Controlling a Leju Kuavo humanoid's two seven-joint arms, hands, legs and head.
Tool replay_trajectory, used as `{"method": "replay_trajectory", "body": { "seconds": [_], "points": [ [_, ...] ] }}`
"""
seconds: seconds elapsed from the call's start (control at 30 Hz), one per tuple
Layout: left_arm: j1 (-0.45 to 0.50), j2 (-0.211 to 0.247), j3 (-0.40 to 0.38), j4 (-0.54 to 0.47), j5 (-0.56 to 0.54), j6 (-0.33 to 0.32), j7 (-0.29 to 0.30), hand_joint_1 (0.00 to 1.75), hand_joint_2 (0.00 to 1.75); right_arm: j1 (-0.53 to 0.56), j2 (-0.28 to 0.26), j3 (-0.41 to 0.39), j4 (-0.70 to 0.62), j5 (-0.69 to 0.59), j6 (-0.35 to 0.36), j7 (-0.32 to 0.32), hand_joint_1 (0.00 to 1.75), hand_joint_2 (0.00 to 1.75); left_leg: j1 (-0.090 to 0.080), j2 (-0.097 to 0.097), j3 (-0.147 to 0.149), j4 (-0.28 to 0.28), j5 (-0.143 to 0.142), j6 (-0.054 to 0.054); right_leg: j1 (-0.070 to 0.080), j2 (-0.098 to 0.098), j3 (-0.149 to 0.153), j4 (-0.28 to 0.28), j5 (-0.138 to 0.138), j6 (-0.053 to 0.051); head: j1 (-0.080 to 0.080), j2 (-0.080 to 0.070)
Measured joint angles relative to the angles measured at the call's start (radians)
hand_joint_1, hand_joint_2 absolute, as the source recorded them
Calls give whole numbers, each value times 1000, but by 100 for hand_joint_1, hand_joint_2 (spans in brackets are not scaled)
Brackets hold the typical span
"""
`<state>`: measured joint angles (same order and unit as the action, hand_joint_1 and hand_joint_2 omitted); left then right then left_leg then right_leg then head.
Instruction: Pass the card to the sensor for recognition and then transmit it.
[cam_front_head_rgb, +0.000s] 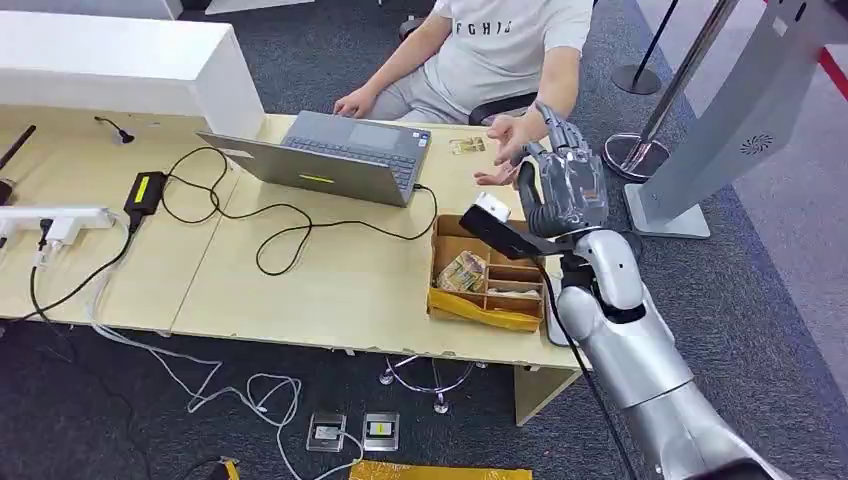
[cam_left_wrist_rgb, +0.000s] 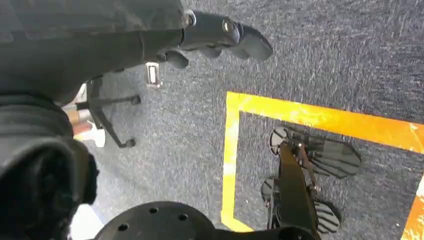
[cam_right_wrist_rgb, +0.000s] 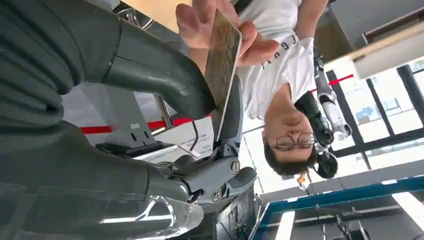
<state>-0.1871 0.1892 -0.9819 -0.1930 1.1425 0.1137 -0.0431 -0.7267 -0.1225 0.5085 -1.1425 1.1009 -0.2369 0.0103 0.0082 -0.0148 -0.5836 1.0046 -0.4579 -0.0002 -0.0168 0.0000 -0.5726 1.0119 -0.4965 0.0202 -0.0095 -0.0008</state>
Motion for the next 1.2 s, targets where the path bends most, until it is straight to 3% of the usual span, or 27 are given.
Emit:
{"method": "replay_trajectory", "body": {
  "seconds": [0.53,0.57,0.6,0.63,0.67,0.7,0.8,0.83,1.2],
  "points": [
    [-24,-9,-22,0,-15,-10,0,0,0,-46,7,0,153,-7,-35,-17,175,175,0,0,0,0,0,0,0,0,0,0,0,0,0,0],
    [-25,-10,-22,0,-15,-10,0,0,0,-51,9,0,166,-9,-42,-22,45,175,0,0,0,0,0,0,0,0,0,0,0,0,0,0],
    [-25,-10,-22,0,-14,-10,0,0,0,-57,11,0,182,-11,-48,-24,0,175,0,0,0,0,0,0,0,0,0,0,0,0,0,0],
    [-26,-11,-23,0,-14,-10,0,0,0,-62,13,0,194,-14,-53,-29,0,175,0,0,0,0,0,0,0,0,0,0,0,0,0,0],
    [-27,-11,-23,0,-14,-10,0,0,0,-67,16,0,209,-17,-63,-32,0,0,0,0,0,0,0,0,0,0,0,0,0,0,0,0],
    [-28,-11,-23,0,-14,-10,1,0,0,-71,17,1,223,-21,-76,-34,0,175,0,0,0,0,0,0,0,0,0,0,0,0,0,0],
    [-30,-12,-23,0,-14,-7,2,0,0,-83,25,1,266,-45,-126,-68,0,175,0,0,0,0,0,0,0,0,0,0,0,0,0,0],
    [-31,-12,-23,0,-14,-5,2,0,0,-87,29,1,277,-49,-142,-77,0,0,0,0,0,0,0,0,0,0,0,0,0,0,0,0],
    [-37,-14,-23,0,-21,-5,2,0,0,-107,54,6,366,-42,-158,-75,0,0,0,0,0,0,0,0,0,0,0,0,0,0,0,0]
  ]
}}
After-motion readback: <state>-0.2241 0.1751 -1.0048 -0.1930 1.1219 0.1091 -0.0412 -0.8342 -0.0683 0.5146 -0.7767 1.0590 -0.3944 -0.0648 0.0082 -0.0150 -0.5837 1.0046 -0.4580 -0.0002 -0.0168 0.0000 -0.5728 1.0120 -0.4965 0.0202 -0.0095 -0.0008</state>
